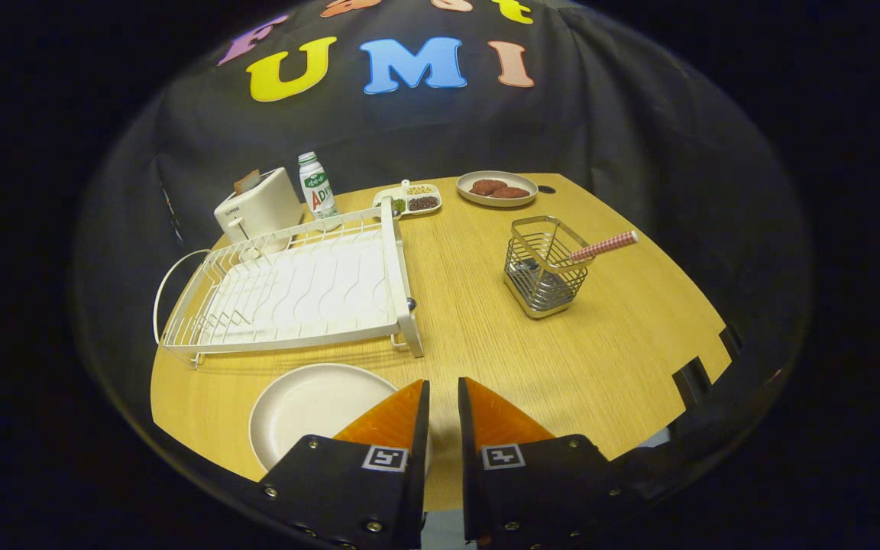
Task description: Take the plate from the dish rack, then take the spoon from the basket and place it into the plate.
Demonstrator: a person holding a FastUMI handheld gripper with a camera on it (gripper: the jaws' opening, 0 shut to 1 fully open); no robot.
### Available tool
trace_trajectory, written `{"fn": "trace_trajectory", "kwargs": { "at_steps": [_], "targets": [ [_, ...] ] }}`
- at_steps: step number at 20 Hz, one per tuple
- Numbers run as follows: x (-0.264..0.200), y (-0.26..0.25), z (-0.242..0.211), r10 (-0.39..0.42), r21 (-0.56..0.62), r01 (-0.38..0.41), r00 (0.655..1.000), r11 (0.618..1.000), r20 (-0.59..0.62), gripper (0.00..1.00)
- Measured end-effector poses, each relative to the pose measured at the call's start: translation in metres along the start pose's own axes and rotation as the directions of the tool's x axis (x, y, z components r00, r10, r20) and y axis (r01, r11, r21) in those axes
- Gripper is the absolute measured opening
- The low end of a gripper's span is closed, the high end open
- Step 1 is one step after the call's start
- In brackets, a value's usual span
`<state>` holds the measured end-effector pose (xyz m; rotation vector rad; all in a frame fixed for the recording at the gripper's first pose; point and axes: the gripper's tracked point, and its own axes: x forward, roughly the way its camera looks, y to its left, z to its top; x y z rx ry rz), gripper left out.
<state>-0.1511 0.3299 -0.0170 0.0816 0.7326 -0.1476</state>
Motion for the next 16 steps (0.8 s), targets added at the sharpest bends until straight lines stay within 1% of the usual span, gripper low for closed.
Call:
{"fn": "trace_trajectory", "kwargs": {
  "at_steps": [3, 9, 11, 16],
  "targets": [
    [-0.003, -0.014, 0.013, -0.026, -0.002, 0.026, 0.999, 1.0, 0.035, 0.21],
    [-0.003, -0.057, 0.058, -0.078, 0.025, 0.075, 0.987, 0.997, 0.141, 0.22],
    [0.002, -0.074, 0.07, -0.099, 0.053, 0.092, 0.983, 0.994, 0.156, 0.24],
    [0.023, -0.122, 0.086, -0.163, 0.166, 0.137, 0.975, 0.977, 0.153, 0.24]
  ]
}}
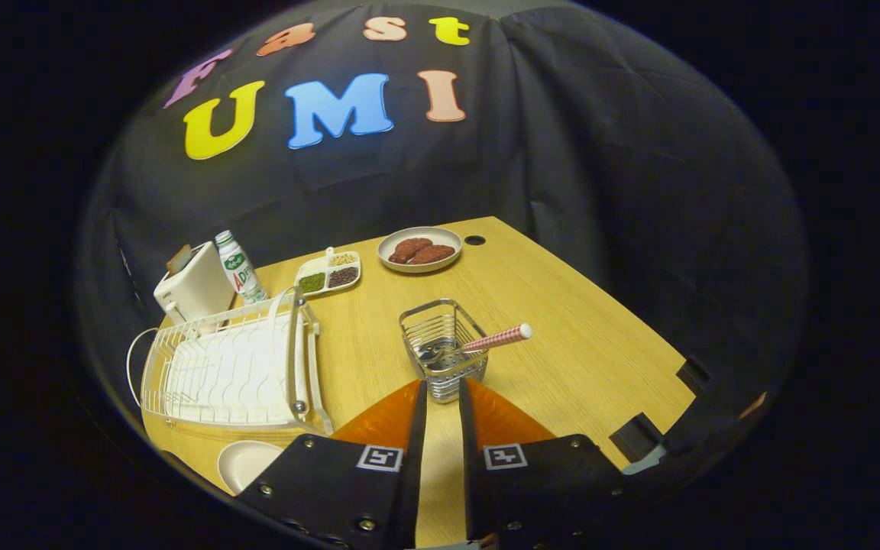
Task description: Take the plate from the dish rack, then take the spoon from the basket and place it into the plate.
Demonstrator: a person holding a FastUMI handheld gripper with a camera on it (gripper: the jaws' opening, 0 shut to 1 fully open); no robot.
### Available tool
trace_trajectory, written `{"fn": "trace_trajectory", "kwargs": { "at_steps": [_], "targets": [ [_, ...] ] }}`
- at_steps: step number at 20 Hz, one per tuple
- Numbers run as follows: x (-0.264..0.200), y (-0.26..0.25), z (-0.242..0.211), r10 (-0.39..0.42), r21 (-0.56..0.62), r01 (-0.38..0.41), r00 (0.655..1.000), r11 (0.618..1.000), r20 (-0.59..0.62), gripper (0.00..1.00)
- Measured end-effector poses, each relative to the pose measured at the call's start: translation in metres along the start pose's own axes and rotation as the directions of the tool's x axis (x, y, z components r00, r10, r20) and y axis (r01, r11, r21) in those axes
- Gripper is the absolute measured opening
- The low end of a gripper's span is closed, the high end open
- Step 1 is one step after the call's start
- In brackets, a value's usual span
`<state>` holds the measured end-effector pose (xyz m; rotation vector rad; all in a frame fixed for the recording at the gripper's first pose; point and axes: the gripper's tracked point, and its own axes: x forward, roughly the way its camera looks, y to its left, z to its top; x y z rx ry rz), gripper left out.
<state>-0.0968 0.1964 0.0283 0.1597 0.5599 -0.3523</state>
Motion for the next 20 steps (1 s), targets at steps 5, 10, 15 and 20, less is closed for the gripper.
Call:
{"fn": "trace_trajectory", "kwargs": {
  "at_steps": [5, 10, 15, 20],
  "targets": [
    [0.029, -0.032, 0.005, -0.053, 0.134, 0.056, 0.998, 0.989, -0.028, 0.37],
    [0.055, -0.038, 0.011, -0.037, 0.199, 0.043, 0.999, 0.979, -0.033, 0.37],
    [0.07, -0.036, 0.024, -0.001, 0.23, 0.003, 1.0, 0.973, -0.008, 0.37],
    [0.062, -0.027, 0.046, 0.055, 0.221, -0.069, 0.996, 0.973, 0.069, 0.07]
  ]
}}
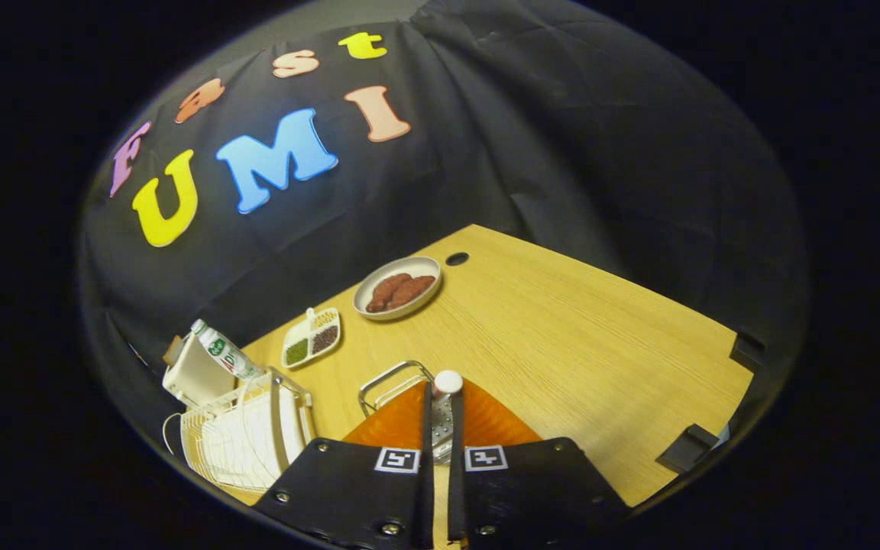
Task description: Take the plate from the dish rack, then take the spoon from the basket and place it into the plate.
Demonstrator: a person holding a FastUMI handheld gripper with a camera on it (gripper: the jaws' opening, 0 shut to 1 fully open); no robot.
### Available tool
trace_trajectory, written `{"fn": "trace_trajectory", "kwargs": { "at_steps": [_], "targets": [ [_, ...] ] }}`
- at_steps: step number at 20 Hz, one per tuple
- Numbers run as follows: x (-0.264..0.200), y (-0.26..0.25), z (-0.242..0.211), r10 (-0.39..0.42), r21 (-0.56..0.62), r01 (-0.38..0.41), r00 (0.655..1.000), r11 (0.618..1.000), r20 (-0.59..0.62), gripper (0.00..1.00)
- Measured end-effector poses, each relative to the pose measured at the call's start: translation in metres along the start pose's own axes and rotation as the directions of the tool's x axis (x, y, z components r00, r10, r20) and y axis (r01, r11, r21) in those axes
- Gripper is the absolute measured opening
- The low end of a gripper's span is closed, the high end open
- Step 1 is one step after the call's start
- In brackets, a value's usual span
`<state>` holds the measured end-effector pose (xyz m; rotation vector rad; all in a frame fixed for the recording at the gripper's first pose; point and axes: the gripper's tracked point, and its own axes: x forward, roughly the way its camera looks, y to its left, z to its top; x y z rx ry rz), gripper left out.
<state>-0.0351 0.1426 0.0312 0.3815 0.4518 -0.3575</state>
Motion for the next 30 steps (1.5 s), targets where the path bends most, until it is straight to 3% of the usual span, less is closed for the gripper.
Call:
{"fn": "trace_trajectory", "kwargs": {
  "at_steps": [9, 17, 24, 30],
  "targets": [
    [-0.033, 0.024, 0.027, 0.001, -0.234, 0.013, 0.998, 0.972, 0.06, 0.07],
    [-0.094, 0.076, 0.072, 0.061, -0.516, 0.046, 0.98, 0.855, 0.188, 0.07],
    [-0.155, 0.156, 0.031, 0.258, -0.598, -0.131, 0.957, 0.791, 0.133, 0.07],
    [-0.206, 0.2, -0.039, 0.398, -0.66, -0.298, 0.917, 0.69, 0.003, 0.07]
  ]
}}
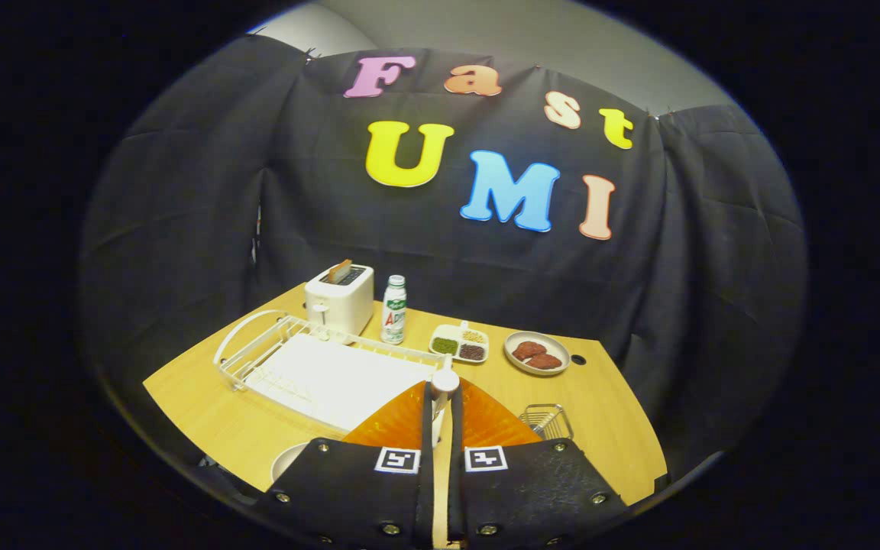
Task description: Take the plate from the dish rack, then take the spoon from the basket and place it into the plate.
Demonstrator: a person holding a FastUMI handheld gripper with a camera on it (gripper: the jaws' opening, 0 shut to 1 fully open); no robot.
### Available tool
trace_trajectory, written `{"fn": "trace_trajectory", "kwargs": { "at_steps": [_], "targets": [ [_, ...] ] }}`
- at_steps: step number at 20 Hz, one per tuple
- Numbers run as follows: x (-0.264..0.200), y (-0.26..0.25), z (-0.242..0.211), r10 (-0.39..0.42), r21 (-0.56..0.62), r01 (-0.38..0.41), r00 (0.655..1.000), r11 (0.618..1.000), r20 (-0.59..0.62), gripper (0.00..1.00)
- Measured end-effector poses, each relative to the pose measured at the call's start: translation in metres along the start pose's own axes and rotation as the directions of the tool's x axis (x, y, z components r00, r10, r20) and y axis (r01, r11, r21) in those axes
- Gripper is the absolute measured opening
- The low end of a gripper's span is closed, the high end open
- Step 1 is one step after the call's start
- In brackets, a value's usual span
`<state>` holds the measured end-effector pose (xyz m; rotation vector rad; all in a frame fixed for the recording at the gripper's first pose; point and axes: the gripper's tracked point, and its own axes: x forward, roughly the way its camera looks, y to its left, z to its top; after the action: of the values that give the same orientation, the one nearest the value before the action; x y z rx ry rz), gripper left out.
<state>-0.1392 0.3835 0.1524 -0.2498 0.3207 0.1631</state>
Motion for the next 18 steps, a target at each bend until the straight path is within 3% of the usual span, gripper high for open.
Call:
{"fn": "trace_trajectory", "kwargs": {
  "at_steps": [10, 18],
  "targets": [
    [-0.004, 0.093, -0.07, 0.215, -0.03, -0.22, 0.97, 0.975, -0.117, 0.07],
    [0.015, 0.129, -0.099, 0.315, 0.021, -0.317, 0.933, 0.948, -0.174, 0.07]
  ]
}}
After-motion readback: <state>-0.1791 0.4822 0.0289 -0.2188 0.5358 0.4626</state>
